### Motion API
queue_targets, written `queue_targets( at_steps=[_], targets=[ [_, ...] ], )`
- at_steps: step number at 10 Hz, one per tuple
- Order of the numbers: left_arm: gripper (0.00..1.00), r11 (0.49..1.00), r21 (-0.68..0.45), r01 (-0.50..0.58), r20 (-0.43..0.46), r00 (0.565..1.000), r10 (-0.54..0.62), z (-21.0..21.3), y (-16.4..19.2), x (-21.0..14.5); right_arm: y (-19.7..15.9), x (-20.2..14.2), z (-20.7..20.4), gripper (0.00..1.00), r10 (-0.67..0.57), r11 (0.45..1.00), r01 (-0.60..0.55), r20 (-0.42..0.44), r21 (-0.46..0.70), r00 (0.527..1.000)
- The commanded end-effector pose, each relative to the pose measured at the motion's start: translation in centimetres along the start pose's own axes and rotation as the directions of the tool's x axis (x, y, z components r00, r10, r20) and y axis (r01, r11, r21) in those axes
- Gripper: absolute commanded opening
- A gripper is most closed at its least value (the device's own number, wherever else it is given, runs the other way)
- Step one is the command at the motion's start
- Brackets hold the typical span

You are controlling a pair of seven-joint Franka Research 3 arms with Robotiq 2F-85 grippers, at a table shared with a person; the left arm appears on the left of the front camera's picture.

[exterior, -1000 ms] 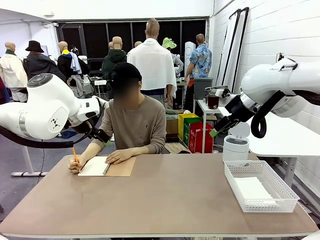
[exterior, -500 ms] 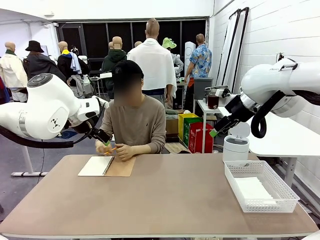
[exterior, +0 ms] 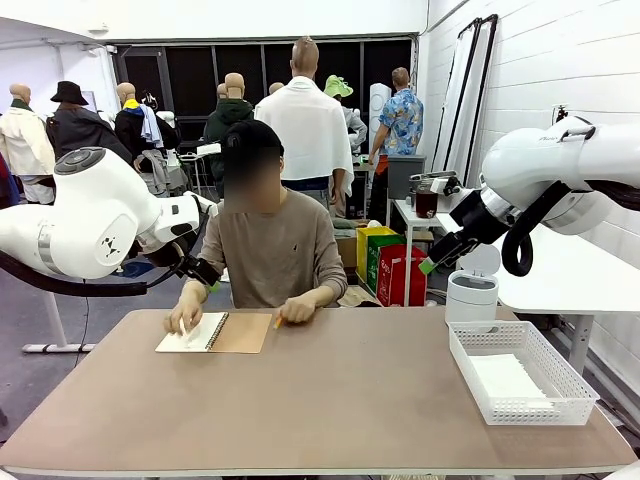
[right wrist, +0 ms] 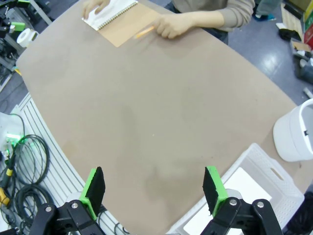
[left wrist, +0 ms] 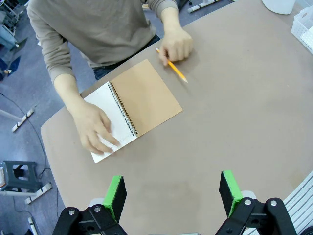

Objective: Sort the paper based on its condition.
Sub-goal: If a person hands you a paper, place it in the Organizing basket , and if it's crumpled, put it in the Trash can.

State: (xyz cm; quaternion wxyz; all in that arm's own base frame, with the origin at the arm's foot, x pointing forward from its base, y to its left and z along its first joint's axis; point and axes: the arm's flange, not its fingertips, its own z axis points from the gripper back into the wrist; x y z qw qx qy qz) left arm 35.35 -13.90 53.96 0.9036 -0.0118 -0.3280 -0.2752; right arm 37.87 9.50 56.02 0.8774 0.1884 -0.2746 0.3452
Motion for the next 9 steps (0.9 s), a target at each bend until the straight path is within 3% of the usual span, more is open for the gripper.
queue_targets(
  at_steps=[1,9],
  targets=[
    [1.00,1.000,-0.001,-0.001,0.000,1.000,0.001,-0.02,0.11,-0.10,-0.05,0.09,-0.08,1.00,0.000,1.000,0.000,-0.005,0.004,1.000],
    [1.00,1.000,-0.001,-0.001,0.000,1.000,0.001,-0.02,0.11,-0.10,-0.05,0.09,-0.08,1.00,0.000,1.000,0.000,-0.005,0.004,1.000]
  ],
)
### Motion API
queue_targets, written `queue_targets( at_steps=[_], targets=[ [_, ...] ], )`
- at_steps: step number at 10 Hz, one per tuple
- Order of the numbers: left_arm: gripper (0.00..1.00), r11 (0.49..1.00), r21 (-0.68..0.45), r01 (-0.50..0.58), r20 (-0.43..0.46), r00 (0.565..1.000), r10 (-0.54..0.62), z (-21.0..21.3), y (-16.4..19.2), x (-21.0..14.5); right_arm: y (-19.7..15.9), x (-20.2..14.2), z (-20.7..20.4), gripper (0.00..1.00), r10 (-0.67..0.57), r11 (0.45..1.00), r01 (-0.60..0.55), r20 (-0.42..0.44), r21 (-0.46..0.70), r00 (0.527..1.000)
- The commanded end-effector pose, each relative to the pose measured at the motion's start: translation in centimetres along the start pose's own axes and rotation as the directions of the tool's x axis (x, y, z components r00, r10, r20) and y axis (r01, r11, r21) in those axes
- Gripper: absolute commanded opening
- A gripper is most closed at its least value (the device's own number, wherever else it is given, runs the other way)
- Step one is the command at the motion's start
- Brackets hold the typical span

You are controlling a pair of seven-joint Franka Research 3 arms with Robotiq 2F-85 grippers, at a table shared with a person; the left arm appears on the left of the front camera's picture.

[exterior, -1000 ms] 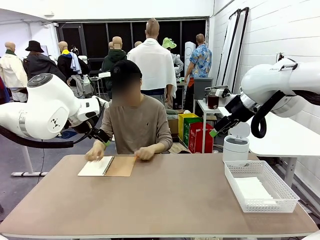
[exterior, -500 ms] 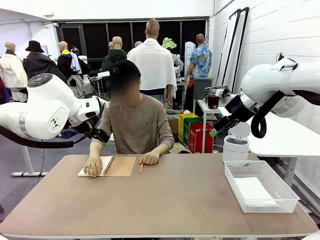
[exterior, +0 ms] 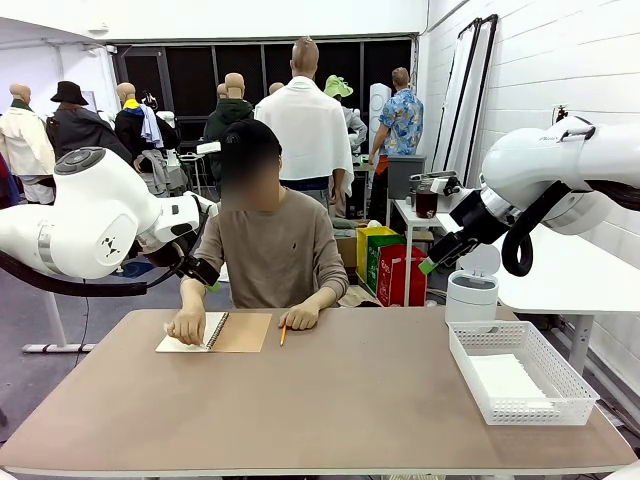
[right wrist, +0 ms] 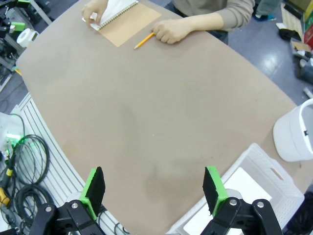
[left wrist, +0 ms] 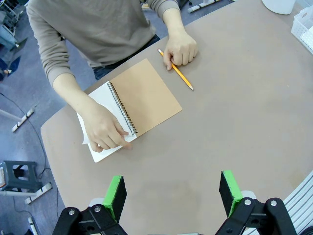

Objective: Sort the paper based on its condition.
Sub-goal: If a person hands you a paper, place it in the Organizing basket , and if it's crumpled, put it in the Trash can.

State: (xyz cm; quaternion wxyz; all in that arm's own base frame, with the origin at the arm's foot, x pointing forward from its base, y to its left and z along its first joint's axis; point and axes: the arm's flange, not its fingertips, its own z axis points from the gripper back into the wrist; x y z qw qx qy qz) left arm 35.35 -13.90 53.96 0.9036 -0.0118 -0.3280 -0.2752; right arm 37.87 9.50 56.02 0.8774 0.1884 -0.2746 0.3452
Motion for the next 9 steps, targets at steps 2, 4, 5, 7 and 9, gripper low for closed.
queue_targets(
  at_steps=[2,4,5,7,9],
  targets=[
    [1.00,1.000,-0.001,-0.001,0.000,1.000,0.001,-0.02,0.11,-0.10,-0.05,0.09,-0.08,1.00,0.000,1.000,0.000,-0.005,0.004,1.000],
    [1.00,1.000,-0.001,-0.001,0.000,1.000,0.001,-0.02,0.11,-0.10,-0.05,0.09,-0.08,1.00,0.000,1.000,0.000,-0.005,0.004,1.000],
    [1.00,1.000,-0.001,-0.001,0.000,1.000,0.001,-0.02,0.11,-0.10,-0.05,0.09,-0.08,1.00,0.000,1.000,0.000,-0.005,0.004,1.000],
    [1.00,1.000,-0.001,-0.001,0.000,1.000,0.001,-0.02,0.11,-0.10,-0.05,0.09,-0.08,1.00,0.000,1.000,0.000,-0.005,0.004,1.000],
    [1.00,1.000,-0.001,-0.001,0.000,1.000,0.001,-0.02,0.11,-0.10,-0.05,0.09,-0.08,1.00,0.000,1.000,0.000,-0.005,0.004,1.000]
  ],
)
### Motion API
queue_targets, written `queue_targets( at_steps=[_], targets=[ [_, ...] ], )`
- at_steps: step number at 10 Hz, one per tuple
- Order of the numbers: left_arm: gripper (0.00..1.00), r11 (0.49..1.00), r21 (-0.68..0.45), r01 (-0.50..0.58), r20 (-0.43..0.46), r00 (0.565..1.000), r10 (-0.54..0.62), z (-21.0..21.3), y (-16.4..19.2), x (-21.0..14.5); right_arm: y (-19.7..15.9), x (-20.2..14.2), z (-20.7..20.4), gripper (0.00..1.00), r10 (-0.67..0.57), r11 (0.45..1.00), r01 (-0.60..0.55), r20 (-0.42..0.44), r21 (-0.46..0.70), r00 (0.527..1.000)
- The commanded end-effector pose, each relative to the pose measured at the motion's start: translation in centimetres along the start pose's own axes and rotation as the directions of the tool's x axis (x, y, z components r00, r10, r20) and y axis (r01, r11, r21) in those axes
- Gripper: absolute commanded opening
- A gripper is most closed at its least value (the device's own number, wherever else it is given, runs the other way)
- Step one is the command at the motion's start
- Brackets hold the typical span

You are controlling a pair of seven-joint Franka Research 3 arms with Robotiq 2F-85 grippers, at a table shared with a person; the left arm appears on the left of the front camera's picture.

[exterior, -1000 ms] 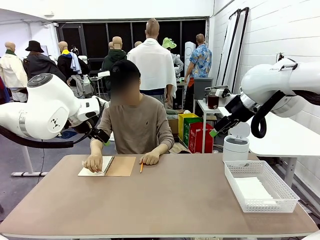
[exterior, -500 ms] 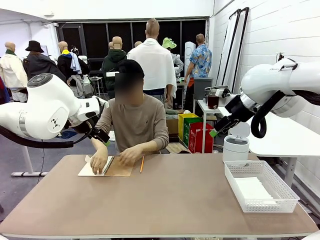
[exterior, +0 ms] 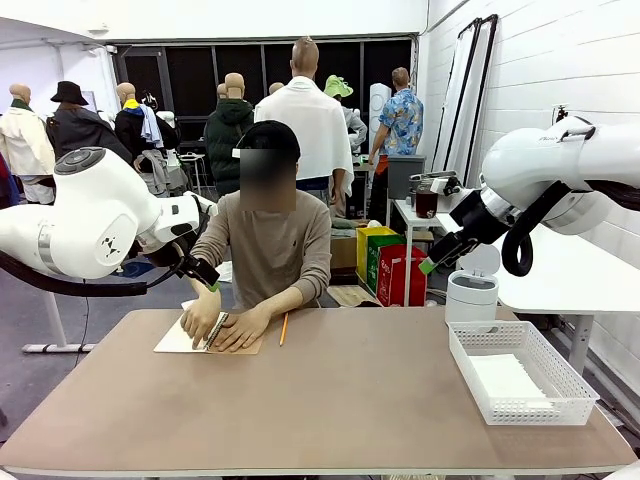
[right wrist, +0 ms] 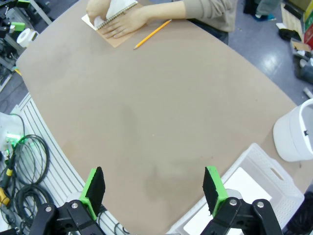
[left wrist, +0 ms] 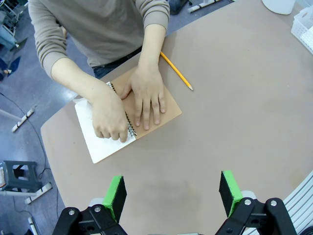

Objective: Sort the paper based on its condition.
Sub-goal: If a person hands you a paper, place it in the Organizing basket , and if it's crumpled, put it in the Trash can.

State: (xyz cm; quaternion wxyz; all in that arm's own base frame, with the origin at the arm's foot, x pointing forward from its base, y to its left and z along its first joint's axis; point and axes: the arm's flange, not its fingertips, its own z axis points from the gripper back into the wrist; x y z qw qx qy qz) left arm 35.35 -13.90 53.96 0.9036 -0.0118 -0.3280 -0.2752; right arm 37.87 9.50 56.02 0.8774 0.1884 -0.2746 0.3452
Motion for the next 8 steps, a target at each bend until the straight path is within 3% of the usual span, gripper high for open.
queue_targets(
  at_steps=[1,8],
  targets=[
    [1.00,1.000,-0.001,-0.001,0.000,1.000,0.001,-0.02,0.11,-0.10,-0.05,0.09,-0.08,1.00,0.000,1.000,0.000,-0.005,0.004,1.000],
    [1.00,1.000,-0.001,-0.001,0.000,1.000,0.001,-0.02,0.11,-0.10,-0.05,0.09,-0.08,1.00,0.000,1.000,0.000,-0.005,0.004,1.000]
  ],
)
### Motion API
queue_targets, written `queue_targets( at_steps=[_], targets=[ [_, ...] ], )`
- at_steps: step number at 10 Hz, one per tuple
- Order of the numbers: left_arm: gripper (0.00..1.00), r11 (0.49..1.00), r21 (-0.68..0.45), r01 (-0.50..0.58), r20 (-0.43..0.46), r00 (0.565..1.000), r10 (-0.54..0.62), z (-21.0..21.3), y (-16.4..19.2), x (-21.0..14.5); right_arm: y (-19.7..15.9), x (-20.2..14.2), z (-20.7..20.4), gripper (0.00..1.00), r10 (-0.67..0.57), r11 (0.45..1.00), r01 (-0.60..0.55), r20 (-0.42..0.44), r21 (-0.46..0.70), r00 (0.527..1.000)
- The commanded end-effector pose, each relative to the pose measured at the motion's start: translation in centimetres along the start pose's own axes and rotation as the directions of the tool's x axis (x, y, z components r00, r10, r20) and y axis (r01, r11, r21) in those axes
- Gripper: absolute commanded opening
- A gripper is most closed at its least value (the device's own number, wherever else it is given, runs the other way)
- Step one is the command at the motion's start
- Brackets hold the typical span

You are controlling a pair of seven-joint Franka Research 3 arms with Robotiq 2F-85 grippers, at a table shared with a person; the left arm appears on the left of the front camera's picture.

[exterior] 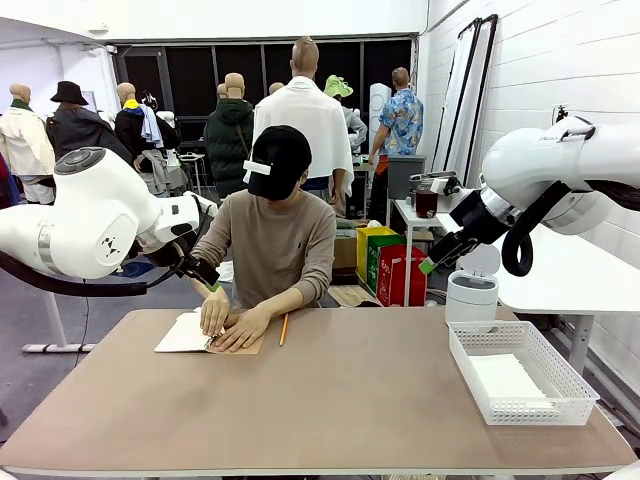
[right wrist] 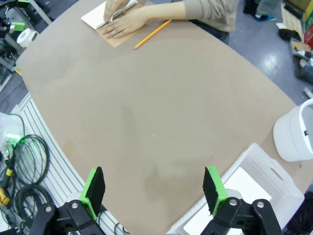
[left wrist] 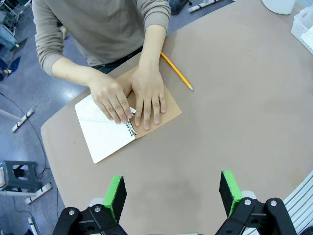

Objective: Sort the paper based on its condition.
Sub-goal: If a person hands you a paper, place it in the Organizing basket , and if it's crumpled, put it in the Trash can.

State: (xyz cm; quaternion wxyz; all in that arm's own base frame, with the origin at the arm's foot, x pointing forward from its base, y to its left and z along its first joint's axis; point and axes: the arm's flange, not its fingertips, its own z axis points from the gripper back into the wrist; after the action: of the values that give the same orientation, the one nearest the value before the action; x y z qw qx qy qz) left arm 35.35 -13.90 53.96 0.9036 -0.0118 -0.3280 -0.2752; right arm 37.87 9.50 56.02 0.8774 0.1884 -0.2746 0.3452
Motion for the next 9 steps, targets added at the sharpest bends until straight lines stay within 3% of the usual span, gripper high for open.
queue_targets(
  at_steps=[1,9],
  targets=[
    [1.00,1.000,-0.001,-0.001,0.000,1.000,0.001,-0.02,0.11,-0.10,-0.05,0.09,-0.08,1.00,0.000,1.000,0.000,-0.005,0.004,1.000],
    [1.00,1.000,-0.001,-0.001,0.000,1.000,0.001,-0.02,0.11,-0.10,-0.05,0.09,-0.08,1.00,0.000,1.000,0.000,-0.005,0.004,1.000]
  ],
)
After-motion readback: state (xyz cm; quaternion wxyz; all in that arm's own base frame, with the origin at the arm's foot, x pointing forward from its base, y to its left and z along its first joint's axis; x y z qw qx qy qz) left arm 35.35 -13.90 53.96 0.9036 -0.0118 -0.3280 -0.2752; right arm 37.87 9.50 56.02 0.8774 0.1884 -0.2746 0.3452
